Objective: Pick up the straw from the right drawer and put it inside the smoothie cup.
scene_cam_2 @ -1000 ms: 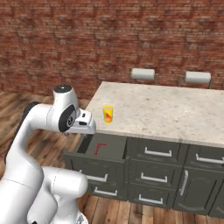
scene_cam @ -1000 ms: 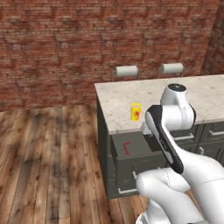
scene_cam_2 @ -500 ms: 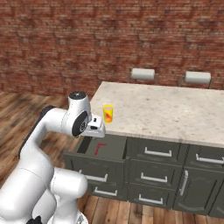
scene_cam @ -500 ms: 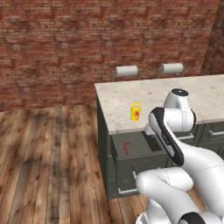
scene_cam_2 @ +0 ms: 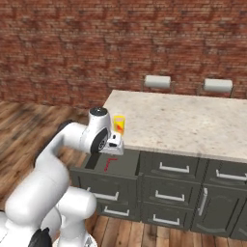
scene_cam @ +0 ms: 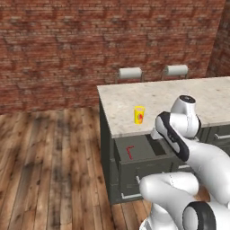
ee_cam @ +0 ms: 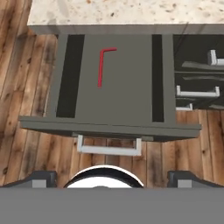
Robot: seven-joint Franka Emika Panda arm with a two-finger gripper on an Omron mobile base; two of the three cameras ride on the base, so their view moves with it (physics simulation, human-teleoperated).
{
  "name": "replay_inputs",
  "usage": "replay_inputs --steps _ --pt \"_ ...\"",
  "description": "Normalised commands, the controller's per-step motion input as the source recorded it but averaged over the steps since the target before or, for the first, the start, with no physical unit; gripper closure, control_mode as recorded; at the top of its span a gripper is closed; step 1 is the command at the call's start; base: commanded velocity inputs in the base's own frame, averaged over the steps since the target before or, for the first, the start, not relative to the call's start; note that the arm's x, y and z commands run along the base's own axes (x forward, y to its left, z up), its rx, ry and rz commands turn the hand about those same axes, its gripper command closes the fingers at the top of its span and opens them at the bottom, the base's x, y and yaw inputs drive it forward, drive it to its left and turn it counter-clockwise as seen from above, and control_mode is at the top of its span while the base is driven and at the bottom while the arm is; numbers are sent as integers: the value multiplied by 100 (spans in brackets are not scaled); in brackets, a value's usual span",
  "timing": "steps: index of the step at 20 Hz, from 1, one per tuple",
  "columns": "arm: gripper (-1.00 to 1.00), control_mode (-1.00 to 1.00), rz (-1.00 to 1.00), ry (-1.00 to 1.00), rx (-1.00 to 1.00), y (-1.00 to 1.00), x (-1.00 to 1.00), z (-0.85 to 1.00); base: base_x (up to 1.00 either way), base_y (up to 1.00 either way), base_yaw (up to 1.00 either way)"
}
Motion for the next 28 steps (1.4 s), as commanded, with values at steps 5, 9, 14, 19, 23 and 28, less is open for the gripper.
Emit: replay_inputs --steps 5,9,14,19,23,28 --pt "-100 -100 -1 0 2 -4 27 -32 0 0 0" --pt "-100 -100 0 0 0 1 27 -35 0 0 0" --pt "-100 -100 0 0 0 1 28 -44 0 0 0" --pt "-100 -100 0 2 0 0 18 -44 0 0 0" --pt "-100 -100 0 2 0 1 6 -34 0 0 0" --pt "-100 -100 0 4 0 11 1 -22 0 0 0"
